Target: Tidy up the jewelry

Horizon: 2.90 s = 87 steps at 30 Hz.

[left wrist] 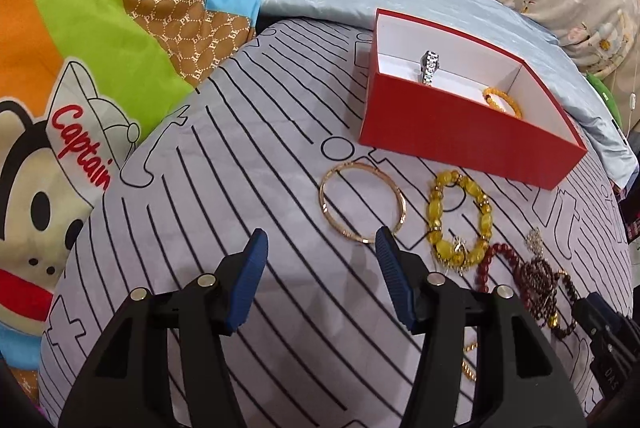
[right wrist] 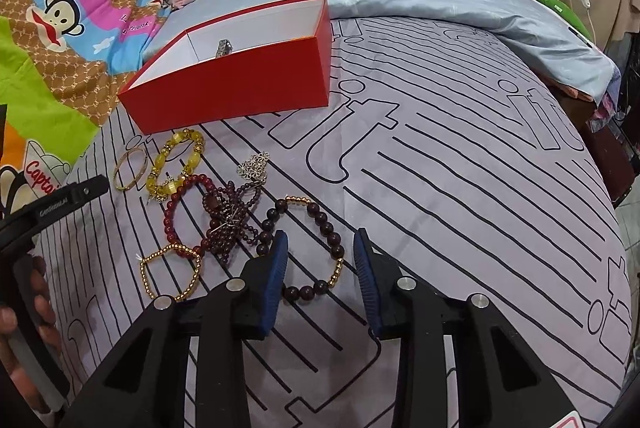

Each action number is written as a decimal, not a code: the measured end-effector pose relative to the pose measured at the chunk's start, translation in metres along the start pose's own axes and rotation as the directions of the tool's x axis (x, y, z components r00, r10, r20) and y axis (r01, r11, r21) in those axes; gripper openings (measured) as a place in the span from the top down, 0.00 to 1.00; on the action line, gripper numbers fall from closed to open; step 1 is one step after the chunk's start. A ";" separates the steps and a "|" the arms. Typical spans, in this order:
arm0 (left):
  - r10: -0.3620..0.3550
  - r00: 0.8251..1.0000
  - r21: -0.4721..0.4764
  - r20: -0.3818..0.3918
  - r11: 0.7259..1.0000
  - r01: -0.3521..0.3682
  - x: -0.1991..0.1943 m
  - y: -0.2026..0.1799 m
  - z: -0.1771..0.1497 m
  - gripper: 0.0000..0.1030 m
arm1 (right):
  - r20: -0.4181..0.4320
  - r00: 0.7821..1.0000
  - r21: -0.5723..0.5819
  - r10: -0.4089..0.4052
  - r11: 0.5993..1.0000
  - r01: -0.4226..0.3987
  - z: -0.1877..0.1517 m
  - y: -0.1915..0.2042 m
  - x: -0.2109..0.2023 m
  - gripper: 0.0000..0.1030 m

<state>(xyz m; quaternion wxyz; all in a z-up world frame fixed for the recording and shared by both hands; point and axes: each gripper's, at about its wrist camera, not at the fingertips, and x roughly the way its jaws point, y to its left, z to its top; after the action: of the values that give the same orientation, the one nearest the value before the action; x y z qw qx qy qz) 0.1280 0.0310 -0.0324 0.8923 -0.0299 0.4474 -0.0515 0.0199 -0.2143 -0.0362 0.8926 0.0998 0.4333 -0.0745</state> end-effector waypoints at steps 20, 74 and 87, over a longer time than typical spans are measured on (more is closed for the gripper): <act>-0.048 0.999 0.050 -0.015 0.998 0.049 0.018 -0.022 0.005 0.31 | -0.011 1.000 0.007 0.009 1.000 -0.009 0.003 -0.002 0.006 0.69; -0.153 0.987 0.126 0.058 0.981 0.145 -0.065 -0.037 -0.002 0.87 | 0.173 0.981 0.000 0.084 0.996 -0.085 0.034 0.001 -0.071 0.93; -0.138 0.990 0.147 0.039 0.980 0.131 -0.056 -0.038 0.012 0.56 | 0.198 0.975 -0.011 0.106 0.994 -0.106 0.055 0.005 -0.070 0.93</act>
<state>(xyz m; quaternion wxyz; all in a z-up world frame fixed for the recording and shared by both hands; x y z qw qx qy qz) 0.1019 0.0000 0.0235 0.8974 0.0032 0.4174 -0.1431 0.0196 -0.2195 0.0531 0.9340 0.1147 0.3364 -0.0365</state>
